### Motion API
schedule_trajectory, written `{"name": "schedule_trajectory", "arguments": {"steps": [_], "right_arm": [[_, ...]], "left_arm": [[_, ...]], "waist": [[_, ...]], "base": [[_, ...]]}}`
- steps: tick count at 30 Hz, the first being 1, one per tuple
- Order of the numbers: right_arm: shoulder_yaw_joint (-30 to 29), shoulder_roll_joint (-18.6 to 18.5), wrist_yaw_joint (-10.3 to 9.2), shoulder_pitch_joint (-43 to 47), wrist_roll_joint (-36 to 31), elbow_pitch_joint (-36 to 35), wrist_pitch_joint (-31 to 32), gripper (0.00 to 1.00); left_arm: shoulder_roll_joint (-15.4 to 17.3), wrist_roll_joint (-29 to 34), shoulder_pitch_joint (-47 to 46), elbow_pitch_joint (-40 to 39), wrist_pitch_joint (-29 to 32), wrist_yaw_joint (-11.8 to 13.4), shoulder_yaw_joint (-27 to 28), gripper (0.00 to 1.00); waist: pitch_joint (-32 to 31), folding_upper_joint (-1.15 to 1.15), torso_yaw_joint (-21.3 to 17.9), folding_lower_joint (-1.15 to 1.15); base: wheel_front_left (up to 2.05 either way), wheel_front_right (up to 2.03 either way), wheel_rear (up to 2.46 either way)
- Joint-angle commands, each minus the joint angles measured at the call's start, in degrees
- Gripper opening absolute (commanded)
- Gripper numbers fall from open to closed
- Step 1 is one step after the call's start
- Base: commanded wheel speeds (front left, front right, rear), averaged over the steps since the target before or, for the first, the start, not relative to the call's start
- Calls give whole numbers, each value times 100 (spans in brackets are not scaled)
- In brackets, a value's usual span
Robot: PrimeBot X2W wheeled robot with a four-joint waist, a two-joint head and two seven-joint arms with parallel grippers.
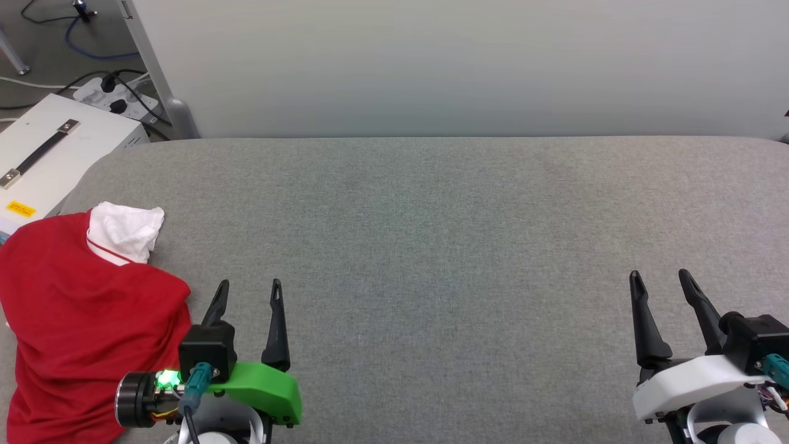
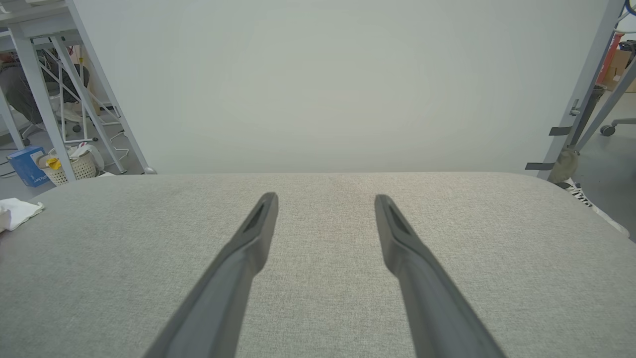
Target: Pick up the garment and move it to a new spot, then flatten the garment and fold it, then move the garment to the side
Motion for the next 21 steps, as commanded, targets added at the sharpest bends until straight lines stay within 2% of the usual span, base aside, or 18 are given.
{"name": "schedule_trajectory", "arguments": {"steps": [1,21], "right_arm": [[-26,-5,-1,73,69,-51,-61,100],[-34,-7,-2,263,218,-22,-295,100]], "left_arm": [[-10,-57,-34,2,-63,54,-29,100],[-15,-117,-3,126,-300,159,-246,100]], "waist": [[-2,8,1,0],[-11,12,5,0]], "base": [[0,0,0],[0,0,0]]}}
